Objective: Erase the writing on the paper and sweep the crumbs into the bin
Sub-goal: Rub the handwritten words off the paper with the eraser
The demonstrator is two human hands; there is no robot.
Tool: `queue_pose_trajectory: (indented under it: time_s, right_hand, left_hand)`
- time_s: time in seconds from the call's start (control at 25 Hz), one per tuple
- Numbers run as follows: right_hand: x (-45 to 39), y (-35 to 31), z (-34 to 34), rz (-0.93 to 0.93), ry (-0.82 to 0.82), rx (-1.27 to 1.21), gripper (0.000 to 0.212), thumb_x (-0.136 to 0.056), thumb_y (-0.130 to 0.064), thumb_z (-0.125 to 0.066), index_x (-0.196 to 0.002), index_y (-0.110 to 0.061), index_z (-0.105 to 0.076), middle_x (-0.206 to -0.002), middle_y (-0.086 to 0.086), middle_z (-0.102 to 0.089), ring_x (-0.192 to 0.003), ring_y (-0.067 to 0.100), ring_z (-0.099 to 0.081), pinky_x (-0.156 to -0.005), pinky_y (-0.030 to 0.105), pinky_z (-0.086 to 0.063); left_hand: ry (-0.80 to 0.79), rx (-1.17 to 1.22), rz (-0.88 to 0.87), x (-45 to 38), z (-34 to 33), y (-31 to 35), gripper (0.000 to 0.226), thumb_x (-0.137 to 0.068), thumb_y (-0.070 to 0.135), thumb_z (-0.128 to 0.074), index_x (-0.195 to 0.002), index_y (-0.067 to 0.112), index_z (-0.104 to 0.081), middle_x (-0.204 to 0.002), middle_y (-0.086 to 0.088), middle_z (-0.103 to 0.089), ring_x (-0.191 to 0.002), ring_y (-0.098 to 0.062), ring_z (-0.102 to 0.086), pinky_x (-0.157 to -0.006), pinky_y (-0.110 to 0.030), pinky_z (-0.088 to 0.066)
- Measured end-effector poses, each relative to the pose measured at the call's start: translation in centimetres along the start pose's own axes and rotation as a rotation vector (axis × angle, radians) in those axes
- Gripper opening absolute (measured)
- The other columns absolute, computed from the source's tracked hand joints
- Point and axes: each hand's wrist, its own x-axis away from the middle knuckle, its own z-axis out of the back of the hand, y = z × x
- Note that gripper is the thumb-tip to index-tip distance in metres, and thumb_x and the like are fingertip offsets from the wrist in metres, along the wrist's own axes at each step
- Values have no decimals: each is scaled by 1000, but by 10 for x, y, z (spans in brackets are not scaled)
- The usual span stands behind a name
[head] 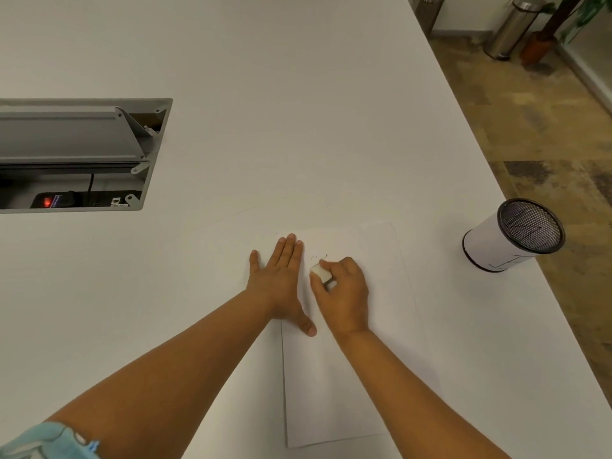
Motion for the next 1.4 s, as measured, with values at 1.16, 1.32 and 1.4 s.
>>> queue_pose_trajectory:
  time_s: [1.16,1.32,1.4]
  right_hand:
    - [-31,-19,-2,-140,-68,141,22,-84,-19,-61,-101,-5,-63,-99,11,-60,-91,24,-57,-76,27,-45]
    - [-10,-10,4,-114,-3,135,20,-81,-19,-64,-96,-6,-65,-90,10,-60,-83,23,-58,-68,23,-44]
    - [-32,-15,1,-142,-21,142,22,-82,-17,-63,-99,-4,-64,-96,12,-60,-87,24,-58,-71,24,-43]
  left_hand:
    - [-25,-56,17,0,2,6,155,-43,76,-72,-138,12,32,-150,-6,35,-137,-22,32,-113,-55,9]
    - [-17,-37,8,-2,-1,3,157,-41,76,-72,-137,12,33,-150,-6,35,-137,-22,32,-112,-55,9]
    - [-25,-49,10,-1,1,4,156,-41,77,-72,-137,12,33,-149,-6,36,-137,-22,33,-112,-55,9]
